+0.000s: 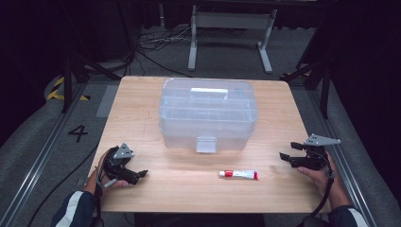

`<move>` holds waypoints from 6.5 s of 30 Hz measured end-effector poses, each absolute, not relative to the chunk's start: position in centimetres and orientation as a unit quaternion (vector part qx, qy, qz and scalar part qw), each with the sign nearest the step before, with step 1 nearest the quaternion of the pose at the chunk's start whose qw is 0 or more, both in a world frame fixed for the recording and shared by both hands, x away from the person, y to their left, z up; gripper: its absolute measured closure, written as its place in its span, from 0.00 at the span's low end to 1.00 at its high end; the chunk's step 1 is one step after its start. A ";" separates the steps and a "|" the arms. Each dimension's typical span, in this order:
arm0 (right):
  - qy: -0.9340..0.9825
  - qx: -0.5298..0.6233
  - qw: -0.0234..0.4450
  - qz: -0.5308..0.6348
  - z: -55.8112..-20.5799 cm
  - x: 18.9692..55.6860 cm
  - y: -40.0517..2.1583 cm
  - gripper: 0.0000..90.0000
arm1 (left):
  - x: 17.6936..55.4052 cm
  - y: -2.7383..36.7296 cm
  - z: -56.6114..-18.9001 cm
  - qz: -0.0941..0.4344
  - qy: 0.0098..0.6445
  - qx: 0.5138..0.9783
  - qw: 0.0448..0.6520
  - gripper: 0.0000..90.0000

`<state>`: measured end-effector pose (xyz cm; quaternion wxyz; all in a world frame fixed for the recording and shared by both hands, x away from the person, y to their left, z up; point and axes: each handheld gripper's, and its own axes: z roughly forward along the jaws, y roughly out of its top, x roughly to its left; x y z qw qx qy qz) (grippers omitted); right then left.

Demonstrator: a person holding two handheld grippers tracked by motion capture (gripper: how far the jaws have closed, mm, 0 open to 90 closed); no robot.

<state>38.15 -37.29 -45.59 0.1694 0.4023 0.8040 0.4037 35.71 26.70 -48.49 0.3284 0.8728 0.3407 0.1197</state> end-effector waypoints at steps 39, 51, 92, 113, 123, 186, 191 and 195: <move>0.805 0.318 0.260 0.427 -37.0 42.8 -32.9 0.33 | 35.8 26.7 -48.5 0.121 0.340 0.873 0.329 0.00; 0.806 0.292 0.265 0.442 -34.5 44.0 -30.6 0.35 | 35.8 26.7 -48.5 0.121 0.340 0.872 0.329 0.00; 0.849 0.200 0.237 0.428 -30.7 47.5 -21.7 0.52 | 35.8 26.7 -48.5 0.121 0.341 0.872 0.329 0.00; 0.878 0.170 0.215 0.392 -30.0 48.9 -16.9 0.65 | 36.2 26.6 -48.3 0.115 0.336 0.876 0.326 0.03; 0.888 0.164 0.227 0.365 -29.9 49.7 -15.2 0.77 | 38.1 25.9 -47.1 0.124 0.326 0.882 0.318 0.23; 0.888 0.225 0.207 0.343 -27.0 52.5 -14.5 0.80 | 40.7 20.4 -39.3 0.178 0.274 0.831 0.450 0.82; 0.889 0.226 0.207 0.339 -26.9 52.6 -14.4 0.79 | 41.0 20.4 -39.3 0.184 0.285 0.826 0.450 0.86; 0.889 0.227 0.210 0.337 -26.9 52.6 -14.3 0.79 | 41.0 20.5 -39.3 0.184 0.288 0.824 0.453 0.89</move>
